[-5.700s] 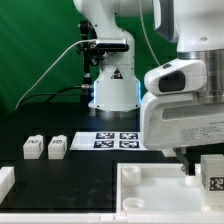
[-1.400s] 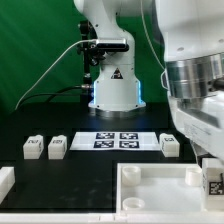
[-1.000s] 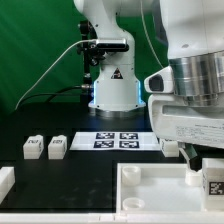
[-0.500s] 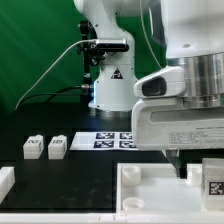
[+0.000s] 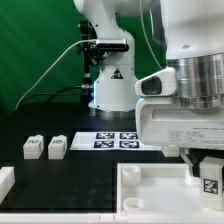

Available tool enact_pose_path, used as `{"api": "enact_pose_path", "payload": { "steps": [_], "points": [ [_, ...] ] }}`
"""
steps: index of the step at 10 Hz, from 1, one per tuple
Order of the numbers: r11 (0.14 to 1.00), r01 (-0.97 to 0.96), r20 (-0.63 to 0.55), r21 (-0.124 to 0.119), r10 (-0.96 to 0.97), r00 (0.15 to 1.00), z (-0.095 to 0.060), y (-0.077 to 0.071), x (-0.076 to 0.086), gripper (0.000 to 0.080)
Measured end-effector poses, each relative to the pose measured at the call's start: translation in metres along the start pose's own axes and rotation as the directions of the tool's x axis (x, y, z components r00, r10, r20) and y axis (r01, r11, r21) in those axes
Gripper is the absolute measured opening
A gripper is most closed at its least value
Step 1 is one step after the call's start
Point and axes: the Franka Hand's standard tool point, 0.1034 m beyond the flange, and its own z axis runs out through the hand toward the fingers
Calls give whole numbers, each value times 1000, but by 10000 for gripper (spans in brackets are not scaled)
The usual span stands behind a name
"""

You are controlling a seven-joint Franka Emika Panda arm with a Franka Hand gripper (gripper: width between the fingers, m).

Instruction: Assemble one leg

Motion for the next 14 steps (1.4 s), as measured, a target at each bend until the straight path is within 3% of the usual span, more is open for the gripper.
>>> {"api": "enact_pose_path", "payload": {
  "steps": [2, 3, 6, 8, 9, 10, 11, 12, 13, 14],
  "points": [
    [958, -287, 3, 1, 287, 958, 0, 1, 0, 297],
    [877, -481, 2, 4, 481, 877, 1, 3, 1, 297],
    [448, -893, 72, 31, 890, 449, 2, 1, -4, 297],
    [291, -957, 94, 17, 952, 291, 1, 2, -3, 297],
    [261, -965, 95, 14, 961, 262, 1, 1, -4, 297],
    [274, -962, 94, 14, 957, 274, 2, 2, -4, 297],
    [300, -954, 92, 16, 949, 300, 3, 2, -4, 400],
    [392, -920, 85, 22, 916, 393, 4, 1, -6, 538],
    [495, -869, 79, 22, 865, 495, 6, -3, -12, 615],
    [625, -780, 80, 21, 777, 625, 6, -5, -15, 615]
  ]
}}
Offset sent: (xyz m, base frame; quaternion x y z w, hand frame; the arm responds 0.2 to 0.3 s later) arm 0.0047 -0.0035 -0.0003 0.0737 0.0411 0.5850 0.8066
